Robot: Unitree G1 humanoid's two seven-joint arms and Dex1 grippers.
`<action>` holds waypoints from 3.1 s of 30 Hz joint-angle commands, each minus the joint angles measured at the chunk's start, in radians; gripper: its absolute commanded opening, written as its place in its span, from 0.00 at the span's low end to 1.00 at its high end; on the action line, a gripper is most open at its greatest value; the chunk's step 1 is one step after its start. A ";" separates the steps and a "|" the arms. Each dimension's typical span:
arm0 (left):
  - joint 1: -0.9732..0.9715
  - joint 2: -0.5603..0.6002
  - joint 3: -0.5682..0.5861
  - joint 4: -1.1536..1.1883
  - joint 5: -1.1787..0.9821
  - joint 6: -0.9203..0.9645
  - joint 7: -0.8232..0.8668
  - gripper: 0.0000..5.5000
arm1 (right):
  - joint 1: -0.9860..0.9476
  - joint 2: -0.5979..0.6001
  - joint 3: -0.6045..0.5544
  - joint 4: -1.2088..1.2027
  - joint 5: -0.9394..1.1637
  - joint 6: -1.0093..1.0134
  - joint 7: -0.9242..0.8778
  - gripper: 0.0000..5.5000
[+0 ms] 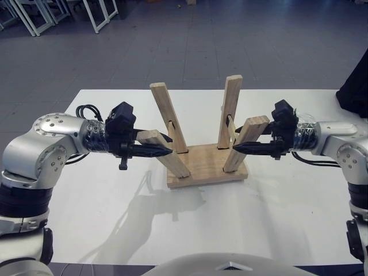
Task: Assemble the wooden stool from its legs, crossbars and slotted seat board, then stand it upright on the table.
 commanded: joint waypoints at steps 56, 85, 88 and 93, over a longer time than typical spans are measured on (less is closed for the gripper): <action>0.103 -0.220 -0.122 0.310 0.355 -0.303 0.040 0.51 | 0.178 -0.109 0.224 0.034 -0.334 -0.293 0.065 0.59; -0.175 -0.118 0.051 0.154 -0.296 0.873 -0.038 0.31 | -0.297 -0.046 0.053 0.265 0.558 0.648 -0.028 0.32; -0.330 -0.014 -0.131 0.354 -0.466 0.920 -0.080 0.31 | -0.399 -0.157 0.215 0.419 0.792 0.648 -0.007 0.32; -0.589 -0.021 -0.400 0.821 -0.638 0.921 -0.065 0.31 | -0.552 -0.155 0.412 0.775 0.995 0.648 -0.059 0.32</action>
